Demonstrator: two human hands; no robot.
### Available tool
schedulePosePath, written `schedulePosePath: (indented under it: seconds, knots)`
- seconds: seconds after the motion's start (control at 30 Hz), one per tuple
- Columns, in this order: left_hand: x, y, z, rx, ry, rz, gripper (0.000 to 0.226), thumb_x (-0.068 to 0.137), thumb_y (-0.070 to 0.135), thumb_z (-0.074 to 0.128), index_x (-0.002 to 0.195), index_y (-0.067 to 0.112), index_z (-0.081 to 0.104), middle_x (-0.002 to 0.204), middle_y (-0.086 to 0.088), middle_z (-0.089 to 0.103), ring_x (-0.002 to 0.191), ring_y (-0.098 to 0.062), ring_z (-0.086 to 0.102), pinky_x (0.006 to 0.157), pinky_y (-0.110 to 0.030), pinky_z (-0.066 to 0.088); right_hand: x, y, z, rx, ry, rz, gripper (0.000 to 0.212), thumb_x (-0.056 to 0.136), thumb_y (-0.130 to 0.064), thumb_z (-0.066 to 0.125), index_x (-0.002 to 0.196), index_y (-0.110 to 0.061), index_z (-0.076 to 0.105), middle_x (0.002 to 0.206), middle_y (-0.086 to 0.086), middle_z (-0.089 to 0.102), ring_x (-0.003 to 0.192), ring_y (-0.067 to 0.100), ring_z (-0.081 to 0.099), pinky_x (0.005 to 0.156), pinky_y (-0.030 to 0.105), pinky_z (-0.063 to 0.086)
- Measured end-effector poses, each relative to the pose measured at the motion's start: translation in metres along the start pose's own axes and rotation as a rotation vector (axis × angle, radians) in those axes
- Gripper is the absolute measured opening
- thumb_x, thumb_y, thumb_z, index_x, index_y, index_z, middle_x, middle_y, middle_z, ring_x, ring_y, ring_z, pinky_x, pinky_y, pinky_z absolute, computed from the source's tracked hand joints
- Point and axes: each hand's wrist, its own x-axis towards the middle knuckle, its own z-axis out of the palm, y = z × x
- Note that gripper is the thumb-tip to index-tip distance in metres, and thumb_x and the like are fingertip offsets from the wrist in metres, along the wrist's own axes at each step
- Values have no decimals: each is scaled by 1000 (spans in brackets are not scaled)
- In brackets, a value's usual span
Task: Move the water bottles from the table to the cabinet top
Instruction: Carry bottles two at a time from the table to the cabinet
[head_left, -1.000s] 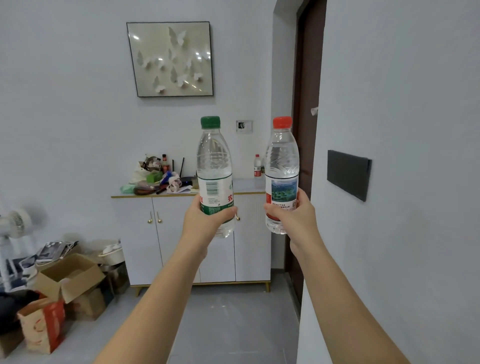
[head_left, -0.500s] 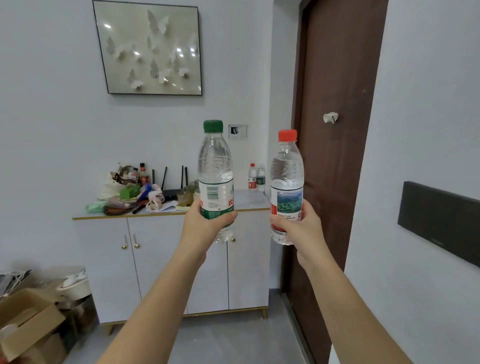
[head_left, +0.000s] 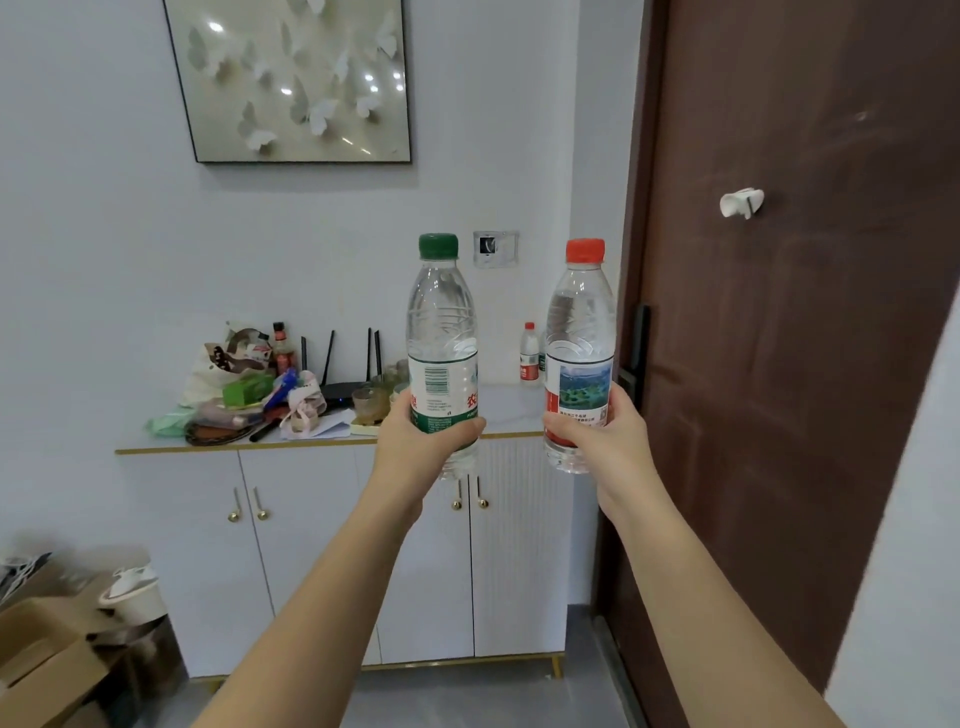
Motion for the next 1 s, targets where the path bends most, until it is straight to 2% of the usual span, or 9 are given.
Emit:
schedulePosePath:
  seconds: [0.1, 0.2, 0.27, 0.43, 0.57, 0.7, 0.87, 1.0]
  knots:
    - [48, -19, 15, 10, 3, 14, 45, 71, 6, 81, 103, 28, 59, 103, 5, 68, 93, -8, 65, 70, -18, 49, 55, 22, 5, 9, -9, -3, 57, 75, 0, 79, 124, -19, 58, 107, -3, 70, 96, 10, 68, 73, 20, 52]
    - [95, -34, 29, 21, 24, 12, 50, 70, 9, 83, 111, 23, 59, 104, 3, 69, 96, -12, 66, 74, -23, 51, 106, 37, 11, 29, -22, -10, 54, 76, 2, 78, 121, -19, 58, 106, -2, 70, 92, 6, 68, 67, 15, 53]
    - [122, -45, 37, 30, 36, 15, 50, 70, 10, 83, 112, 22, 59, 104, 3, 70, 97, -14, 66, 77, -26, 53, 135, 45, 14, 40, -25, -14, 55, 75, 3, 77, 121, -19, 58, 106, -2, 70, 94, 9, 68, 70, 17, 54]
    - [178, -71, 56, 24, 42, 14, 50, 70, 7, 83, 108, 26, 57, 103, 5, 69, 95, -11, 66, 71, -21, 50, 194, 74, 16, 35, -25, -2, 54, 74, 5, 78, 119, -18, 59, 106, 0, 71, 95, 12, 69, 76, 22, 55]
    - [222, -93, 72, 30, 34, 9, 54, 70, 7, 83, 116, 18, 57, 105, 3, 69, 97, -12, 66, 75, -23, 52, 234, 98, 15, 13, -11, 20, 52, 73, 5, 79, 113, -22, 59, 103, -1, 71, 91, 9, 69, 75, 21, 56]
    - [268, -123, 87, 27, 4, -8, 47, 71, 5, 82, 106, 24, 56, 99, 6, 69, 92, -9, 66, 70, -19, 50, 277, 125, 14, -18, 16, 41, 55, 73, 2, 80, 116, -23, 57, 102, -6, 70, 90, 5, 68, 72, 18, 54]
    - [340, -174, 98, 34, -7, -25, 51, 70, 6, 83, 112, 19, 56, 100, 3, 69, 92, -12, 66, 69, -20, 50, 347, 167, 24, -54, 37, 60, 54, 74, -1, 80, 116, -25, 56, 104, -6, 69, 92, 6, 67, 73, 21, 53]
    - [411, -219, 105, 44, -21, -29, 48, 71, 8, 82, 108, 23, 56, 98, 4, 69, 90, -12, 66, 67, -21, 50, 409, 207, 40, -79, 41, 81, 55, 75, -3, 81, 119, -23, 55, 106, -6, 68, 93, 5, 65, 70, 19, 53]
